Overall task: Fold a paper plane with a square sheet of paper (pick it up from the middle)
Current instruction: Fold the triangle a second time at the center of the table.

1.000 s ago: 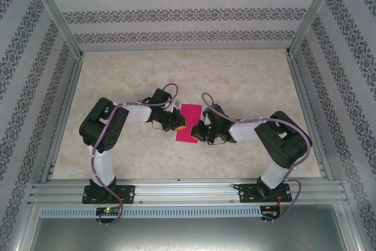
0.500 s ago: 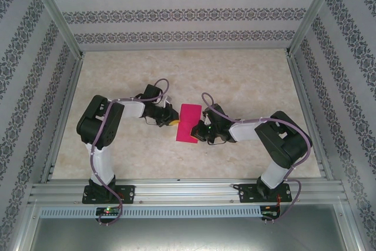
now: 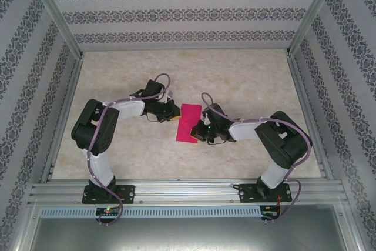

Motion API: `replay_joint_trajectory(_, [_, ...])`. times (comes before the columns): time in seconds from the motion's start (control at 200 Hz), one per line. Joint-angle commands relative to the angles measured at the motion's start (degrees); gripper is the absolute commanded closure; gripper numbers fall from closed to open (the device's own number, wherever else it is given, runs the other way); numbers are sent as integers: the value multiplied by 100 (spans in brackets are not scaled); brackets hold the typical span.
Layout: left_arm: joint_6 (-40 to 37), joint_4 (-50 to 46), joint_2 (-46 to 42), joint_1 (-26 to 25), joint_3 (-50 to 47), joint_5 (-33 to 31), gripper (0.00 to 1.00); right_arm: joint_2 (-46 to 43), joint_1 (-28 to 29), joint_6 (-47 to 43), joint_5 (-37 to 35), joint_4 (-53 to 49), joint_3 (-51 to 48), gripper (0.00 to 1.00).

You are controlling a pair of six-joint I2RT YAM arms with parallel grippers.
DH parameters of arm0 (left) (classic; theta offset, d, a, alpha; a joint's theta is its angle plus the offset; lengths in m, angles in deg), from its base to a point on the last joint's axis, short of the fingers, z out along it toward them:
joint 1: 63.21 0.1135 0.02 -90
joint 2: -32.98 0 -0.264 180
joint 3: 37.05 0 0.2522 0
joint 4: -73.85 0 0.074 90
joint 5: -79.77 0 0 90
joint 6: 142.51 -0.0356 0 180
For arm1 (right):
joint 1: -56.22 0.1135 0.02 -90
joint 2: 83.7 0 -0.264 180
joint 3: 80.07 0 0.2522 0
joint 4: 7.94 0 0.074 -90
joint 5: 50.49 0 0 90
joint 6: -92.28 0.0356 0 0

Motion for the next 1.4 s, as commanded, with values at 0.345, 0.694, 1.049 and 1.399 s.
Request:
replay_joint_trajectory(0.345, [-14,-75,694,-439,291,-467,91,148,61,-112,-376,-918,-155,100])
replay_joint_trajectory(0.694, [-184,51,697,99,114,-319,87,209,41,-120,-369,-899,-172,100])
replay_joint_trajectory(1.049, [-239,-173,70,209,131,-168,83,173,38,-112,-332,-906,-93,100])
replay_joint_trajectory(1.399, [-44,193,300,-359,-7,161,86,95,42,-110,-282,-911,36,100])
